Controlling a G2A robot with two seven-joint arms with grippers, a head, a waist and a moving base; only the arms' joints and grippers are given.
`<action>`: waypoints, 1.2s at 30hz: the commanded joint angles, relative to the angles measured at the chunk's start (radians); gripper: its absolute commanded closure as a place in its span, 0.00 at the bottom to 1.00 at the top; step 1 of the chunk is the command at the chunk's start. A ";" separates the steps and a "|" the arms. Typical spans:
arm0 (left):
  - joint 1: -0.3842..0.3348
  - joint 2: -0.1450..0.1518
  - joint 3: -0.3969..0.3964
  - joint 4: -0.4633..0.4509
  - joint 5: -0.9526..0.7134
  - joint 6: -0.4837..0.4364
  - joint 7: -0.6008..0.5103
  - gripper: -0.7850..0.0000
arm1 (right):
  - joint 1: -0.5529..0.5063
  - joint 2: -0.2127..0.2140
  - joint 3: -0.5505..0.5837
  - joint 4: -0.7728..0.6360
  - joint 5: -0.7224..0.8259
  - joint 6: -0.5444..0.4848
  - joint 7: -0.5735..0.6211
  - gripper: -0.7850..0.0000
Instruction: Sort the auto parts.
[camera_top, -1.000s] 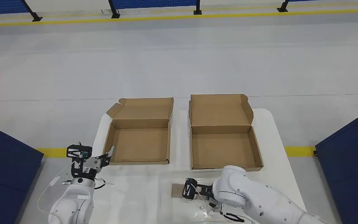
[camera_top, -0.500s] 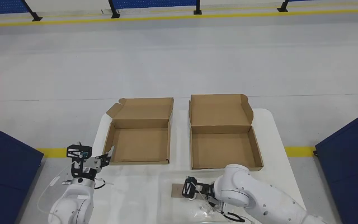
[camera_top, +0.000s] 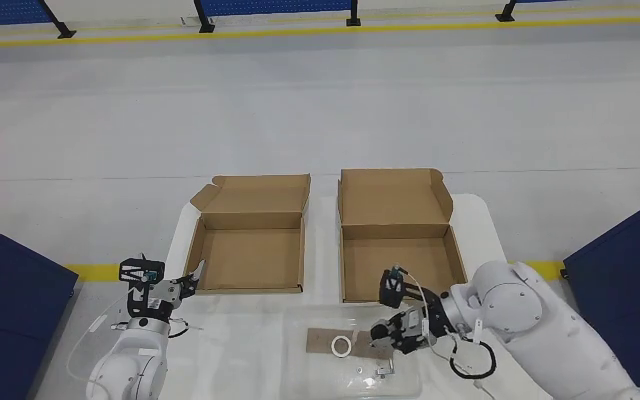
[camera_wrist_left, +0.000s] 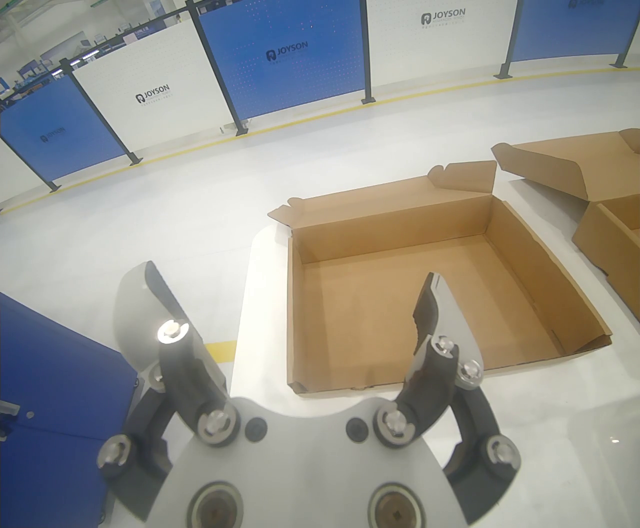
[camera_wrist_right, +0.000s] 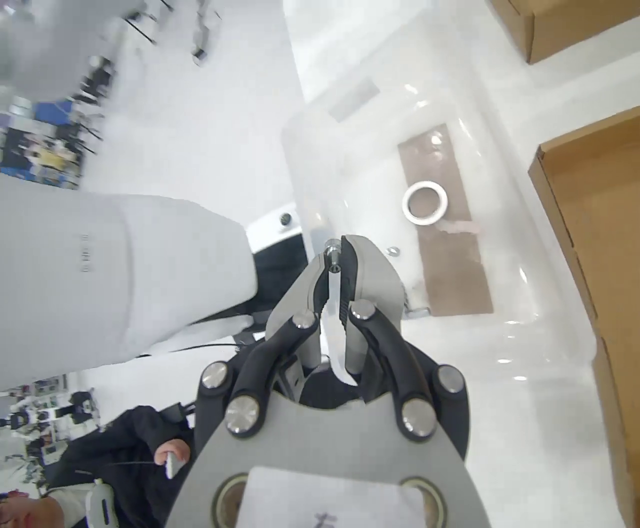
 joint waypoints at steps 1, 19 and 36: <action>0.000 0.000 0.000 0.000 0.000 0.000 0.000 0.00 | 0.000 -0.001 -0.001 -0.003 -0.045 0.002 0.002 1.00; 0.000 0.000 0.000 0.000 0.000 0.000 0.000 0.00 | 0.027 0.011 0.022 0.086 0.517 0.024 0.024 1.00; 0.000 0.000 0.000 0.000 0.000 0.000 0.000 0.00 | 0.122 -0.035 0.036 0.164 1.071 0.182 0.182 1.00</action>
